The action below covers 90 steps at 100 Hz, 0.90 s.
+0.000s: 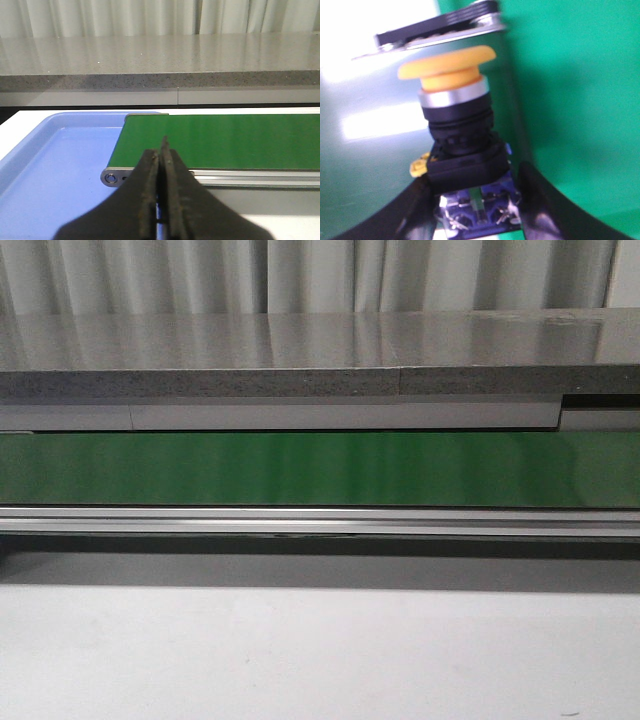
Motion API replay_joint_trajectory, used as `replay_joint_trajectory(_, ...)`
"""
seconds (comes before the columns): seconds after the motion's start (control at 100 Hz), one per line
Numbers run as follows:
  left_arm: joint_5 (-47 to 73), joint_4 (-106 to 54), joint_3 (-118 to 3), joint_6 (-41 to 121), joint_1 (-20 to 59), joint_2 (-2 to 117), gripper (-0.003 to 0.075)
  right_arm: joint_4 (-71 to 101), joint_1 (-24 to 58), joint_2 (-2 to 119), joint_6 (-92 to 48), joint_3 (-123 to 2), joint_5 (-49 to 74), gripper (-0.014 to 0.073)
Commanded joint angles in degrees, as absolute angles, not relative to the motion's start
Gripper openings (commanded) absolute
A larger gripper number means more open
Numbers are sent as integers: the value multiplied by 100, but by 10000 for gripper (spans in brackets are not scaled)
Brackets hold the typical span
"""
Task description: Move button from right to left
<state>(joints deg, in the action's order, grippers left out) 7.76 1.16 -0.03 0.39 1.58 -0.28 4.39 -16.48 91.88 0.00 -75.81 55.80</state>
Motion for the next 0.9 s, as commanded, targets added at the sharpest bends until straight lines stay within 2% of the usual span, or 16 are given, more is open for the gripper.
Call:
replay_joint_trajectory(0.0,337,104,250,0,142,-211,-20,518,-1353,9099,214,-7754,5443,248)
replay_joint_trajectory(0.36,337,104,250,0,142,-211,-20,301,-914,9760,380,-7754,5552,265)
replay_joint_trajectory(0.43,337,104,250,0,142,-211,-20,301,-914,9811,380,-7754,5558,321)
replay_joint_trajectory(0.55,337,104,250,0,142,-211,-20,290,-914,9846,380,-7754,5576,523)
replay_joint_trajectory(0.62,337,104,250,0,142,-211,-20,290,-914,9818,380,-7754,5571,608)
replay_joint_trajectory(0.67,337,104,250,0,142,-211,-20,290,-914,9782,380,-7754,5571,631)
replay_joint_trajectory(0.89,337,104,250,0,142,-211,-20,290,-645,9313,237,-7754,5587,633)
